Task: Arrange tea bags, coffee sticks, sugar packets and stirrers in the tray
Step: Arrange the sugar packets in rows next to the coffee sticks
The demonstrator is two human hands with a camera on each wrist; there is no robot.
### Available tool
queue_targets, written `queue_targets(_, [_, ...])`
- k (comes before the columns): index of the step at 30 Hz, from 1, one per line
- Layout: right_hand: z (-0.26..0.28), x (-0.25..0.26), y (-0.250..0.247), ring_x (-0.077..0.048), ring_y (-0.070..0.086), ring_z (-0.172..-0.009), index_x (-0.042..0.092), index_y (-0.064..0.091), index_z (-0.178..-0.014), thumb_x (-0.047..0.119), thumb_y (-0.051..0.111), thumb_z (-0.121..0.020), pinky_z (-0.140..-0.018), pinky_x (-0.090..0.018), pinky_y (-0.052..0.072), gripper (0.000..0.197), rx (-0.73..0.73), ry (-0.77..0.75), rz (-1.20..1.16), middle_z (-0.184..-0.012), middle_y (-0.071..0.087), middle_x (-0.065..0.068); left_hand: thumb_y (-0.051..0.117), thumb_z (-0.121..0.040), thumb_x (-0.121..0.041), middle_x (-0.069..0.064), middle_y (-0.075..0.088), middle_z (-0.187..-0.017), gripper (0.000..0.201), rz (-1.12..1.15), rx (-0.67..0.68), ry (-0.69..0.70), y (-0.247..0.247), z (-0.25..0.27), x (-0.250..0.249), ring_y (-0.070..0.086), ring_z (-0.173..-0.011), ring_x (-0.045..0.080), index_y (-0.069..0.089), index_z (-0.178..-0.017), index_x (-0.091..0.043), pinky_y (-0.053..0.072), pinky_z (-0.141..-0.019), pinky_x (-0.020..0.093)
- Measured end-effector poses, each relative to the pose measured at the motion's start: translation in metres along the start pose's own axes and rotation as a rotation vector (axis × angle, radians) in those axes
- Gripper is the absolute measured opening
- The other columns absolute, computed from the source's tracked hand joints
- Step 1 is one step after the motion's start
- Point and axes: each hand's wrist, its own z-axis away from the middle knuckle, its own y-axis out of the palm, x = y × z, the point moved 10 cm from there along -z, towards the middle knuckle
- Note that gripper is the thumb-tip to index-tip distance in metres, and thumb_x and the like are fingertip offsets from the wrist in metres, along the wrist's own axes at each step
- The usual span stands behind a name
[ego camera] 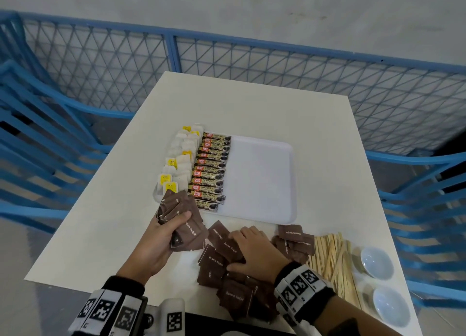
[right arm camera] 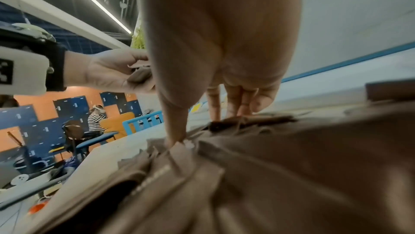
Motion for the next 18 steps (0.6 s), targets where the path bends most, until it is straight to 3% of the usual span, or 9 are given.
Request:
queue_targets(2, [-0.003,0.002,0.002,-0.023,0.039,-0.118,0.017,0.04,-0.129,0.043,0.058,-0.084,-0.102,-0.037,0.029,0.055,-0.001,0.01,-0.029,-0.126,0.046,-0.004,0.056,-0.088,-0.004,0.012,0.069,-0.102,0.035,0.001,-0.009,-0.002,-0.004,0.002,0.0,0.068,-0.084,0.023,0.057,-0.123,-0.011,0.057,-0.072,0.042])
queue_targets(5, [-0.004,-0.001,-0.006,-0.019,0.046,-0.111,0.017,0.045,-0.121,0.029,0.06,-0.085,-0.1,-0.033,0.035,0.04,-0.043,0.031,-0.268,-0.12,0.047,-0.002,0.056,-0.088,-0.004,0.012,0.068,-0.104,0.036,0.011,-0.025,-0.013,-0.009,0.005,0.001,0.067,-0.087,0.025,0.056,-0.123,-0.011,0.059,-0.066,0.039])
queue_targets(9, [0.005,-0.008,-0.031,-0.014,0.051,-0.104,0.018,0.052,-0.113,0.01,0.064,-0.08,-0.093,-0.022,0.041,0.036,-0.091,0.073,-0.559,-0.118,0.051,-0.002,0.056,-0.088,-0.003,0.016,0.066,-0.111,0.038,0.025,-0.046,-0.017,-0.016,0.01,0.001,0.065,-0.091,0.027,0.055,-0.125,-0.012,0.059,-0.06,0.036])
queue_targets(14, [0.039,0.028,-0.022,0.005,0.049,-0.094,0.023,0.053,-0.111,0.024,0.072,-0.077,-0.085,-0.01,0.04,0.038,0.135,-0.109,-0.575,-0.11,0.052,0.008,0.056,-0.088,-0.002,0.018,0.064,-0.115,0.039,0.033,-0.073,-0.022,-0.025,0.012,0.004,0.063,-0.095,0.03,0.054,-0.126,-0.011,0.059,-0.06,0.039])
queue_targets(18, [0.049,0.037,0.01,-0.013,0.039,-0.108,0.019,0.045,-0.122,0.057,0.067,-0.072,-0.097,-0.027,0.032,0.066,0.145,-0.221,-0.041,-0.12,0.045,0.002,0.057,-0.088,-0.003,0.019,0.063,-0.118,0.04,0.024,-0.07,-0.027,-0.025,0.011,0.005,0.063,-0.1,0.032,0.054,-0.127,-0.01,0.059,-0.065,0.04])
